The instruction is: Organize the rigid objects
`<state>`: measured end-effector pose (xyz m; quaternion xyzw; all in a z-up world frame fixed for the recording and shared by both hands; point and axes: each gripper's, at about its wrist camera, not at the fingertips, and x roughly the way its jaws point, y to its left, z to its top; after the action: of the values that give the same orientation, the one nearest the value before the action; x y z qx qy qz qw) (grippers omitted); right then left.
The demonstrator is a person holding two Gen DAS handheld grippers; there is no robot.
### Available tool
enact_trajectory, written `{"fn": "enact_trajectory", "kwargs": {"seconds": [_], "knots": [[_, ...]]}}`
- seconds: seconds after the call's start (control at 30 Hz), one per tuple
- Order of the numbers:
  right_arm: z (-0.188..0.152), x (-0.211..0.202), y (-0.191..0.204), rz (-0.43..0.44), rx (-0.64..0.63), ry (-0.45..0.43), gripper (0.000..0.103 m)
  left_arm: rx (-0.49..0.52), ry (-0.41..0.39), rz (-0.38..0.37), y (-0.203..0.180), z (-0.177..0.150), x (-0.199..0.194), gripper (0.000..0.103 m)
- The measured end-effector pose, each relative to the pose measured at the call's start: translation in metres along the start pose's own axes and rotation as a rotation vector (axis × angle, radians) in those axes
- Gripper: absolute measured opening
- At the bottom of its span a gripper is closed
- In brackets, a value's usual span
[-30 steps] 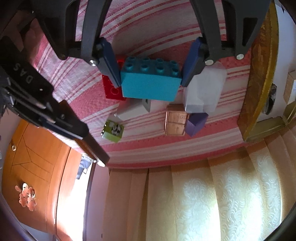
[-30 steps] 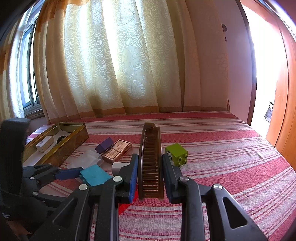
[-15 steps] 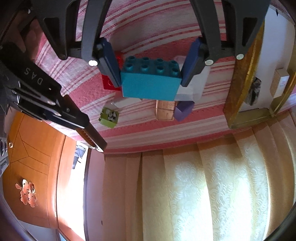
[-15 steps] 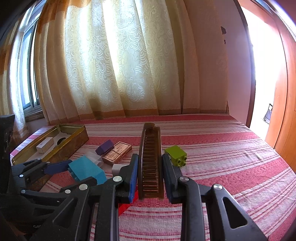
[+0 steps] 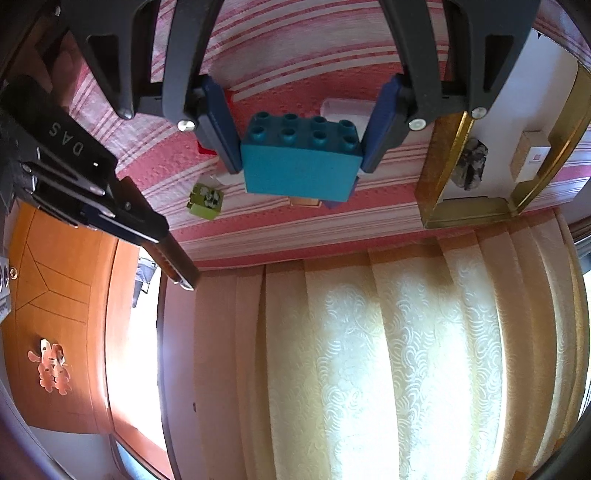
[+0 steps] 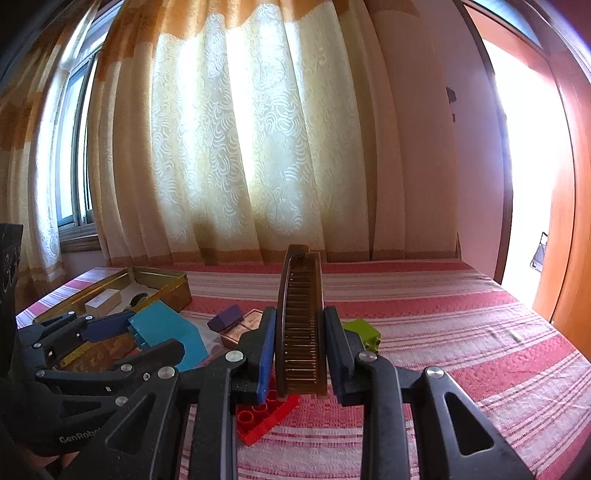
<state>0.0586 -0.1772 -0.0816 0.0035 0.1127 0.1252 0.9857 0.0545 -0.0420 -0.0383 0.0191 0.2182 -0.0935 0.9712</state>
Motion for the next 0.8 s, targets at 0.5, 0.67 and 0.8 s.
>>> {"fn": "enact_trajectory", "kwargs": {"seconds": [0.5, 0.67, 0.8], "knots": [[0.001, -0.001, 0.005, 0.008, 0.003, -0.026, 0.027, -0.027, -0.018, 0.017, 0.013, -0.003, -0.012, 0.065], [0.001, -0.001, 0.016, 0.028, -0.019, -0.034, 0.027, -0.035, -0.026, 0.028, 0.020, -0.004, -0.017, 0.065], [0.001, 0.000, 0.027, 0.049, -0.032, -0.035, 0.027, -0.043, -0.032, 0.037, 0.027, -0.004, -0.021, 0.065]]}}
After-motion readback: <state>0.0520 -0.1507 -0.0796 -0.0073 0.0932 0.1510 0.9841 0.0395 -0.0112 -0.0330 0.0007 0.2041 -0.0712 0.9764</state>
